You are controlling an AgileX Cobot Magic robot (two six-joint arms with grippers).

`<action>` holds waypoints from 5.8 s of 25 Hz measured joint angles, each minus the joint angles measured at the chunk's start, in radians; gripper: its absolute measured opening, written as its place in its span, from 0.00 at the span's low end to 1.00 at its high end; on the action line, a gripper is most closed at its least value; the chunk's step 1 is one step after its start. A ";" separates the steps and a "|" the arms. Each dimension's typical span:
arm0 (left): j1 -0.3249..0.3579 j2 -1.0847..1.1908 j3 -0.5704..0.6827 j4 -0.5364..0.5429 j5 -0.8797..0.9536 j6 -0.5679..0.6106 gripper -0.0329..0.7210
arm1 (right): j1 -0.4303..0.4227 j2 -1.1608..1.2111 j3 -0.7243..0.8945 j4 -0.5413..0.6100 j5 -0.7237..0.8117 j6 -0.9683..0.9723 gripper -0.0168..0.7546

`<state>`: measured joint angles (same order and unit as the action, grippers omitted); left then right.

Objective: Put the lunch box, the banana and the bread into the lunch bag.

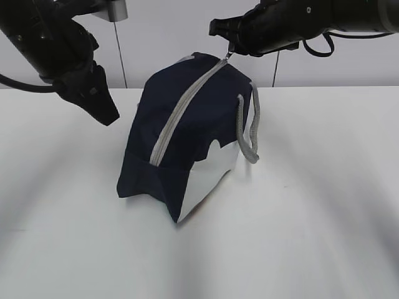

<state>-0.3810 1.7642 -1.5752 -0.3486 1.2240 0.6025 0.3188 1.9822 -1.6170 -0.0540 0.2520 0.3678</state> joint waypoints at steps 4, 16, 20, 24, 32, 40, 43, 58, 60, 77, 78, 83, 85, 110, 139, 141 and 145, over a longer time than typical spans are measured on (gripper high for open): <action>0.000 0.000 0.000 0.000 0.000 0.000 0.07 | 0.000 0.000 0.000 0.011 0.015 -0.001 0.02; 0.000 0.000 0.000 0.000 0.002 0.000 0.07 | 0.000 0.000 0.000 0.030 0.046 -0.002 0.02; 0.000 0.000 0.000 -0.006 0.002 -0.002 0.08 | -0.001 0.000 0.000 0.039 0.046 -0.002 0.02; 0.000 0.000 0.000 -0.017 0.002 -0.002 0.08 | -0.001 0.000 0.000 0.041 0.046 -0.002 0.02; 0.000 0.000 0.000 -0.022 0.002 -0.018 0.10 | -0.001 0.000 0.000 0.045 0.048 -0.002 0.02; 0.000 0.000 0.000 -0.024 0.002 -0.022 0.11 | -0.001 0.000 0.000 0.060 0.056 -0.002 0.02; 0.000 0.000 0.000 -0.024 0.002 -0.023 0.12 | -0.001 0.000 0.000 0.064 0.061 -0.002 0.02; 0.000 0.000 0.000 -0.026 -0.014 -0.160 0.49 | -0.001 0.000 -0.033 0.071 0.113 -0.002 0.02; 0.000 0.000 -0.002 -0.026 -0.017 -0.188 0.60 | -0.001 0.000 -0.035 0.073 0.128 -0.002 0.02; 0.000 0.151 -0.400 -0.140 0.014 -0.240 0.73 | -0.001 0.000 -0.036 0.192 0.150 -0.018 0.02; 0.000 0.172 -0.414 -0.148 0.014 -0.240 0.73 | -0.001 0.000 -0.036 0.197 0.150 -0.018 0.02; 0.000 0.262 -0.475 -0.205 0.014 -0.238 0.73 | -0.001 0.000 -0.037 0.210 0.150 -0.018 0.02; 0.000 0.291 -0.481 -0.222 0.014 -0.230 0.73 | -0.001 0.000 -0.037 0.215 0.150 -0.018 0.02; -0.020 0.316 -0.442 -0.157 0.008 -0.238 0.06 | -0.001 0.000 -0.103 0.220 0.177 -0.018 0.02; -0.050 0.072 -0.353 -0.056 0.036 -0.254 0.06 | 0.000 0.060 -0.109 0.213 0.263 -0.018 0.02; -0.050 0.069 -0.351 -0.055 0.038 -0.254 0.06 | 0.000 0.063 -0.109 0.213 0.263 -0.018 0.02; -0.050 0.069 -0.351 -0.055 0.038 -0.254 0.06 | 0.000 0.063 -0.109 0.211 0.267 -0.018 0.02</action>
<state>-0.4311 1.8327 -1.9263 -0.4041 1.2615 0.3489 0.3191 2.0455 -1.7258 0.1571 0.5195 0.3499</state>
